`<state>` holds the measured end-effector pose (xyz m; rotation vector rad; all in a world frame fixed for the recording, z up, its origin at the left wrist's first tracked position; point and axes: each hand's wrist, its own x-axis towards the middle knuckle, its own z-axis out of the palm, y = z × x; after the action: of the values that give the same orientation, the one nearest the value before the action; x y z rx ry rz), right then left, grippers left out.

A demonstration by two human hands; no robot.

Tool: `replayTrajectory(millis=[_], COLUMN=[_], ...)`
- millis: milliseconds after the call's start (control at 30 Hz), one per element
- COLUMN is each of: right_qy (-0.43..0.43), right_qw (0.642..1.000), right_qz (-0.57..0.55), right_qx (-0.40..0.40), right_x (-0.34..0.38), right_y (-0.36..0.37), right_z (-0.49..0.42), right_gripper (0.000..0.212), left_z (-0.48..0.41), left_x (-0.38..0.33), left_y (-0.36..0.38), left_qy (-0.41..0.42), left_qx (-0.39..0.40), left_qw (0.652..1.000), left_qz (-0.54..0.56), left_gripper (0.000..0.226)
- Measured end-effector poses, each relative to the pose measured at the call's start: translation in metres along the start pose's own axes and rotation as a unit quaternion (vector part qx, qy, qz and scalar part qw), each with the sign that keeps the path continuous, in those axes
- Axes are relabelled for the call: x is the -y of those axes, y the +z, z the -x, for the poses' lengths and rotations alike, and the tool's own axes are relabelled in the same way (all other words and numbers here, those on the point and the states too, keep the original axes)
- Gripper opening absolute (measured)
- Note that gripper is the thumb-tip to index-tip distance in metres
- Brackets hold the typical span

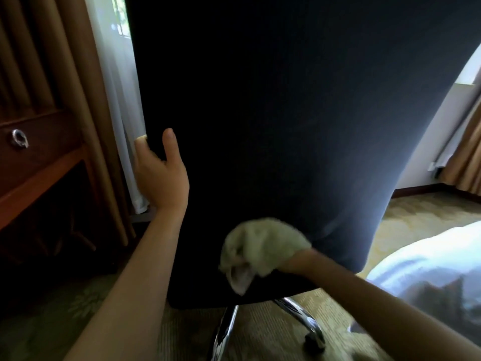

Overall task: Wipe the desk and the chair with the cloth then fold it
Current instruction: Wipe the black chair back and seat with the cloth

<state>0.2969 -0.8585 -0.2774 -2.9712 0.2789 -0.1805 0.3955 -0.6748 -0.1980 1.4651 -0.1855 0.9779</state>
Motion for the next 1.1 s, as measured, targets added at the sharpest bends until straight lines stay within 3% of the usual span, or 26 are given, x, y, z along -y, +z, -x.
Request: replayTrajectory(millis=[33, 67, 133, 200, 233, 300, 367, 500, 567, 600, 700, 767, 833, 867, 933, 1033, 1100], right_qy=[-0.054, -0.043, -0.011, -0.049, -0.062, -0.047, -0.028, -0.089, -0.121, -0.141, -0.174, -0.200, -0.119, -0.107, -0.144, -0.047, -0.020], right_qw=[0.995, 0.977, 0.942, 0.909, 0.881, 0.863, 0.843, 0.921, 0.962, 0.974, 0.976, 0.968, 0.987, 0.991, 0.962, 0.950, 0.886], right_qz=[0.039, -0.007, 0.027, 0.080, 0.083, 0.023, -0.009, 0.076, 0.043, 0.021, 0.118, 0.125, 0.078, 0.080, 0.073, 0.055, -0.056], right_qx=[-0.078, -0.209, -0.334, -0.406, -0.462, -0.503, -0.537, -0.371, -0.241, -0.177, 0.049, 0.083, 0.073, -0.008, -0.223, -0.305, -0.459], right_x=[-0.012, -0.018, -0.031, -0.040, -0.042, -0.049, -0.053, -0.050, -0.041, -0.039, -0.040, -0.044, -0.043, -0.039, -0.041, -0.057, -0.066], right_y=[-0.017, -0.037, -0.086, -0.117, -0.129, -0.132, -0.108, -0.025, 0.010, 0.022, 0.048, 0.047, 0.032, 0.014, -0.030, -0.090, -0.116], right_z=[0.004, 0.003, -0.004, -0.013, -0.017, -0.017, -0.014, -0.008, 0.003, 0.008, 0.016, 0.019, 0.013, 0.009, -0.004, -0.014, -0.025], right_gripper=[0.048, 0.062, 0.109, 0.100, 0.078, 0.046, 0.046, 0.047, 0.042, 0.039, 0.041, 0.042, 0.064, 0.072, 0.049, 0.068, 0.069], left_z=[0.000, 0.000, 0.001, 0.001, 0.001, 0.002, 0.003, 0.005, 0.007, 0.007, 0.008, 0.009, 0.008, 0.008, 0.008, 0.009, 0.009], left_x=[0.000, 0.000, -0.001, -0.003, -0.003, -0.004, -0.005, -0.004, -0.004, -0.005, -0.007, -0.008, -0.008, -0.008, -0.009, -0.010, -0.012], left_y=[0.000, 0.000, 0.000, -0.001, -0.001, -0.002, -0.002, -0.002, -0.002, -0.002, -0.002, -0.003, -0.002, -0.002, -0.001, -0.001, -0.002], left_qy=[-0.004, -0.010, -0.018, -0.016, -0.015, -0.015, -0.017, -0.016, -0.013, -0.013, -0.011, -0.009, -0.005, -0.005, -0.014, -0.019, -0.022], left_qx=[0.000, 0.001, 0.002, 0.002, 0.003, 0.011, 0.014, 0.013, 0.017, 0.017, 0.019, 0.018, 0.015, 0.014, 0.012, 0.014, 0.019], left_qw=[1.000, 1.000, 1.000, 1.000, 1.000, 1.000, 1.000, 1.000, 1.000, 1.000, 1.000, 1.000, 1.000, 1.000, 1.000, 1.000, 1.000], left_qz=[-0.001, 0.002, 0.005, 0.004, 0.003, 0.000, 0.000, 0.009, 0.013, 0.015, 0.010, 0.007, 0.015, 0.017, 0.020, 0.016, 0.010], left_gripper=[0.042, 0.040, 0.038, 0.038, 0.035, 0.026, 0.028, 0.040, 0.042, 0.042, 0.042, 0.042, 0.042, 0.042, 0.040, 0.030, 0.021])
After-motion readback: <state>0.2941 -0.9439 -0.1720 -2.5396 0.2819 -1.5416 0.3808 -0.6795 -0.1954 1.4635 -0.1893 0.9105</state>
